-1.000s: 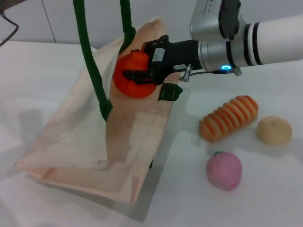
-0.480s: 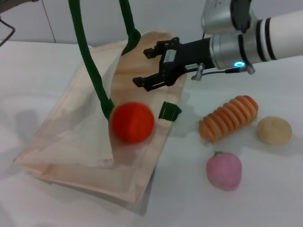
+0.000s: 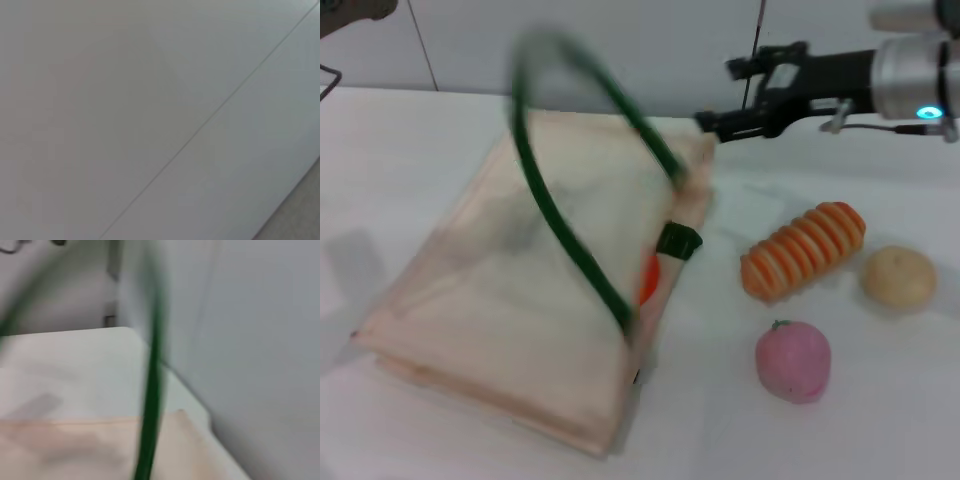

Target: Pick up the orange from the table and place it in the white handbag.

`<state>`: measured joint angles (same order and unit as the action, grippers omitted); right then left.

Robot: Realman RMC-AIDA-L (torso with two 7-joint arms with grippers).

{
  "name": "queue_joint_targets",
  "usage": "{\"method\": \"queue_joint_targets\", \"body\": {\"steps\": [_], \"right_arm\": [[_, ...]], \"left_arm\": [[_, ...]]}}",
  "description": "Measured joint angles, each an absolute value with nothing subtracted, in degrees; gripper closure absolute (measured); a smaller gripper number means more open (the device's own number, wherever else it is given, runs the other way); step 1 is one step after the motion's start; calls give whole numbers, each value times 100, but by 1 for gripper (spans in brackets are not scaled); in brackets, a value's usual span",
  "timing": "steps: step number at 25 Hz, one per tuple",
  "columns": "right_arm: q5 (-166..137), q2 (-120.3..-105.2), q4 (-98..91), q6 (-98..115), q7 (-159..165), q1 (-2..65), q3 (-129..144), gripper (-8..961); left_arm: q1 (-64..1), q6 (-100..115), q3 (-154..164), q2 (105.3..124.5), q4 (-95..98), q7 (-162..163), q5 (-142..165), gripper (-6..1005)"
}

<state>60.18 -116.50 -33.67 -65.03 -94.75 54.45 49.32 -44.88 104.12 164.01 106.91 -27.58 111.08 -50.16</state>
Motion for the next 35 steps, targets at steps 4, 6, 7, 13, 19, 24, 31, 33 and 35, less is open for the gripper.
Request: {"method": "queue_joint_targets", "body": {"steps": [4, 6, 7, 13, 19, 24, 31, 33, 35], "right_arm": [[6063, -11639, -3834, -6467, -9329, 5091, 4885, 66], [6075, -11637, -3993, -6434, -9259, 4969, 4854, 66], [6080, -11637, -4049, -6415, -9230, 4917, 4833, 66], [6096, -11628, -4163, -6354, -9208, 4739, 4243, 68], [7052, -11633, -4111, -6214, -9762, 4354, 3580, 70], [8365, -11648, -3987, -6210, -10474, 3895, 3570, 71], [10249, -11644, -3131, -6261, -12032, 3448, 3567, 72], [10733, -11652, -2824, -6266, -12542, 3374, 3562, 71], [11271, -11652, -2428, -6277, -13068, 3343, 3560, 71]], "left_arm": [[-4459, 10306, 16400, 10702, -2754, 11094, -4996, 768], [-4445, 10267, 16400, 10716, -2752, 11073, -4998, 716], [-4437, 10259, 16400, 10723, -2752, 11058, -5002, 669], [-4427, 10256, 16395, 10749, -2751, 10791, -5027, 439], [-4406, 10204, 16363, 10898, -2751, 10062, -5149, 350], [-4317, 9944, 16349, 11147, -2751, 9108, -5492, 353], [-4009, 9300, 16351, 11537, -2686, 7647, -6260, 356], [-3966, 9094, 16346, 11616, -2617, 7285, -6395, 356], [-3899, 8904, 16336, 11633, -2363, 6855, -6532, 357]]}}
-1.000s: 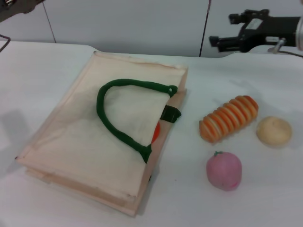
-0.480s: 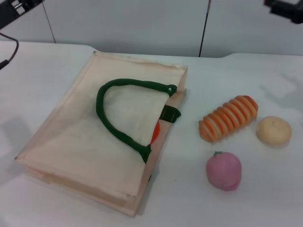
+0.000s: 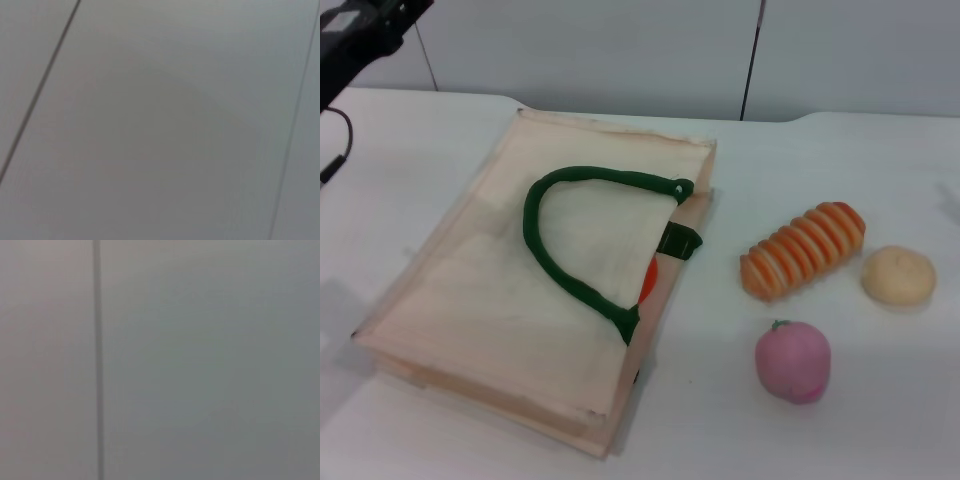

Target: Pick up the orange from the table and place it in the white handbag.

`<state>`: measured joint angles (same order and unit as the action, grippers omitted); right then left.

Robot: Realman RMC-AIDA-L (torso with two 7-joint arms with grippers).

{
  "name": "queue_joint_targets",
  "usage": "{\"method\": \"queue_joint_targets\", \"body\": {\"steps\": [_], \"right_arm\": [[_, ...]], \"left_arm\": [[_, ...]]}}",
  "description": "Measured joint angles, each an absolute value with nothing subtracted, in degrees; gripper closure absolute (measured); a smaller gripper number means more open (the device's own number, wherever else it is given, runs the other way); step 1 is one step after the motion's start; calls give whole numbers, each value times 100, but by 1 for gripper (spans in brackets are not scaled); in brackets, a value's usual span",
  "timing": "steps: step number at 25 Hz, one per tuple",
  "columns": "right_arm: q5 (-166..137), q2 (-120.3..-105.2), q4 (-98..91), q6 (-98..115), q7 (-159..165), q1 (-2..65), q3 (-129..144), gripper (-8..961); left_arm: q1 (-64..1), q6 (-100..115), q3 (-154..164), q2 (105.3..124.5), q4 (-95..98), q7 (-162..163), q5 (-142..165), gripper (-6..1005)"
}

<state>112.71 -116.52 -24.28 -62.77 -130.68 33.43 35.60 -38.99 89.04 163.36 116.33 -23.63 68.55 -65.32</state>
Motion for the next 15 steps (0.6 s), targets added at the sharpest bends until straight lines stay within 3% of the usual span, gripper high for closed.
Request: {"method": "queue_joint_targets", "body": {"steps": [15], "right_arm": [[13629, -11646, -977, -6507, -15167, 3178, 3559, 71]], "left_arm": [[-3502, 7535, 16321, 11659, -688, 4046, -7889, 363]]}}
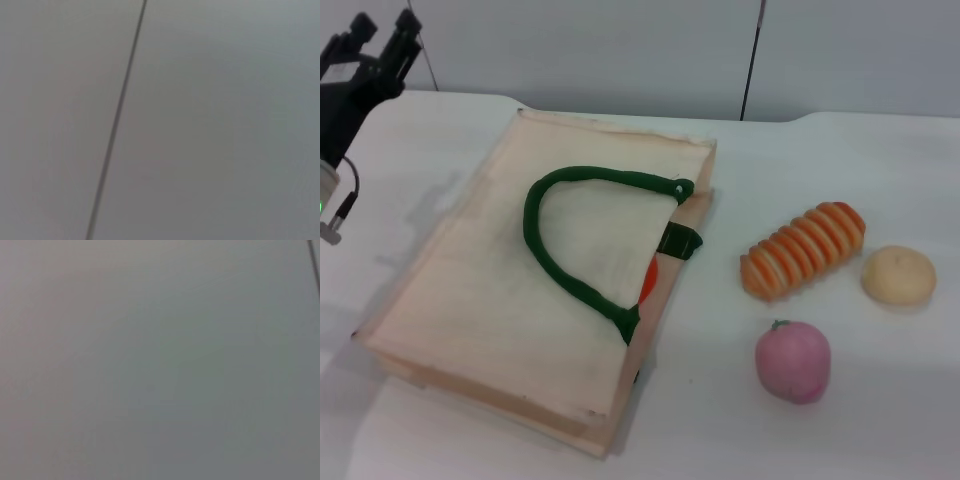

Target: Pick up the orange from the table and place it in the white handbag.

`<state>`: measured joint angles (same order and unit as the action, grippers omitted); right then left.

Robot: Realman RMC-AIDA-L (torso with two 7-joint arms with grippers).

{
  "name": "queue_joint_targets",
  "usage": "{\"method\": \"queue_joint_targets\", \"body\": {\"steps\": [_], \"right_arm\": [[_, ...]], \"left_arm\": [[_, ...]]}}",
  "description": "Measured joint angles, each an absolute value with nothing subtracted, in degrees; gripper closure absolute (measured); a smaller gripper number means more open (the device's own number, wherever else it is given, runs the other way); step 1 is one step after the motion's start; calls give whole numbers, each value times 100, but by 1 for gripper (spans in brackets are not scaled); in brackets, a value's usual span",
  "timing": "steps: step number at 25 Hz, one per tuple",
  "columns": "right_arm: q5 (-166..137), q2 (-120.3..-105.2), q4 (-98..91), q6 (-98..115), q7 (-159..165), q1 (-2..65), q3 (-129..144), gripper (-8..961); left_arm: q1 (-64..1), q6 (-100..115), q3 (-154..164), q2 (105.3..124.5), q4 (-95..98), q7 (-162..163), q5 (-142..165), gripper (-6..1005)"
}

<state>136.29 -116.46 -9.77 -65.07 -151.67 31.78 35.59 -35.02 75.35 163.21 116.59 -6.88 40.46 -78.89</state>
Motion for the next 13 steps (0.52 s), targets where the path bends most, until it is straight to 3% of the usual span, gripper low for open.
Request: {"method": "queue_joint_targets", "body": {"steps": [13], "right_arm": [[13833, -11635, -857, -6450, -15287, 3160, 3481, 71]], "left_arm": [[-3435, 6478, 16321, 11664, -175, 2927, -9079, 364]]}}
